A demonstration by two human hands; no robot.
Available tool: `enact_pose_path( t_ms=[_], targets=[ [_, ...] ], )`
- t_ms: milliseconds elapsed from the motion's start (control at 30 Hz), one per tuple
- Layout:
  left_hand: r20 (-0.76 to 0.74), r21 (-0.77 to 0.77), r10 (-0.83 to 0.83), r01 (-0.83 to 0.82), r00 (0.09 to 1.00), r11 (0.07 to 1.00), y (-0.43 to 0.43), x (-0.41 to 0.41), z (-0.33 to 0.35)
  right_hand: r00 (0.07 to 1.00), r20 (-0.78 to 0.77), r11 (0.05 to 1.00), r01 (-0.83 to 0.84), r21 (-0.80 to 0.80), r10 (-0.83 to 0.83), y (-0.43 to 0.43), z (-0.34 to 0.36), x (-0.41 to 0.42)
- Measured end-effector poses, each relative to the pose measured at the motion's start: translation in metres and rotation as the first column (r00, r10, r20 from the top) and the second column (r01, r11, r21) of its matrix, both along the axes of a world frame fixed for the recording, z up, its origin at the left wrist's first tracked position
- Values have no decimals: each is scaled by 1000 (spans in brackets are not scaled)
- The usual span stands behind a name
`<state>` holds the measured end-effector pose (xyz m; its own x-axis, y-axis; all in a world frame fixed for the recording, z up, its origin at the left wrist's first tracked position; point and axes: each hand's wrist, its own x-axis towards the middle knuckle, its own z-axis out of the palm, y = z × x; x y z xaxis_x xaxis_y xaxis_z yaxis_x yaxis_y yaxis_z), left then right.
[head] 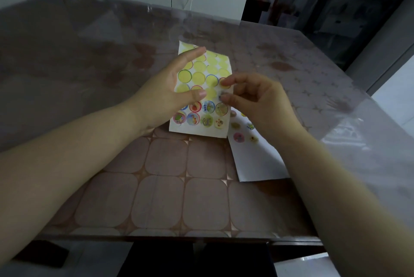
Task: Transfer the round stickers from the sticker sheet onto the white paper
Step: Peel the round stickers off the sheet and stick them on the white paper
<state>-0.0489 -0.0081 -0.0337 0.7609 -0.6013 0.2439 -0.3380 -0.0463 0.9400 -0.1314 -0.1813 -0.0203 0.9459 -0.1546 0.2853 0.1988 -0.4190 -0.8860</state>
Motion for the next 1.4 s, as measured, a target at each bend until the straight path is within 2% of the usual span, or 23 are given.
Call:
enact_pose_path(
  t_ms=[333,567,667,800,900,1000,1067,1200,1300,1400],
  targets=[
    [53,-2,27,-27,998,1000,-2,-2,1,999,4,998,51,26,-51,2,-1,0],
    [28,-2,27,-27,999,1000,-1,1,-1,993,-44,993,104,-58,-107,-3,2,-5],
    [4,7,-8,8,1000,1000,0,-2,0,990,-100,994,100,43,-95,-4,3,-8],
    [36,49,15,-17,999,999,1,-3,0,992,-78,984,105,144,-94,-8,13,-12],
    [60,60,21,-24,998,998,3,-2,1,981,-128,989,148,19,-144,-34,28,-26],
    [56,65,7,-10,998,998,3,-3,3,937,-285,958,131,-254,-203,-68,38,-44],
    [58,70,-4,0,998,998,0,-4,4,887,-397,934,95,-344,-237,-79,35,-52],
    [50,68,-17,13,999,998,-2,-6,3,837,-491,951,104,-291,-242,-86,16,-59],
    [40,74,-2,-1,999,997,-1,-5,3,843,-478,960,146,-239,-248,-88,11,-59],
    [37,66,15,-17,999,998,0,-5,3,845,-463,952,162,-258,-269,-87,9,-58]
  ],
)
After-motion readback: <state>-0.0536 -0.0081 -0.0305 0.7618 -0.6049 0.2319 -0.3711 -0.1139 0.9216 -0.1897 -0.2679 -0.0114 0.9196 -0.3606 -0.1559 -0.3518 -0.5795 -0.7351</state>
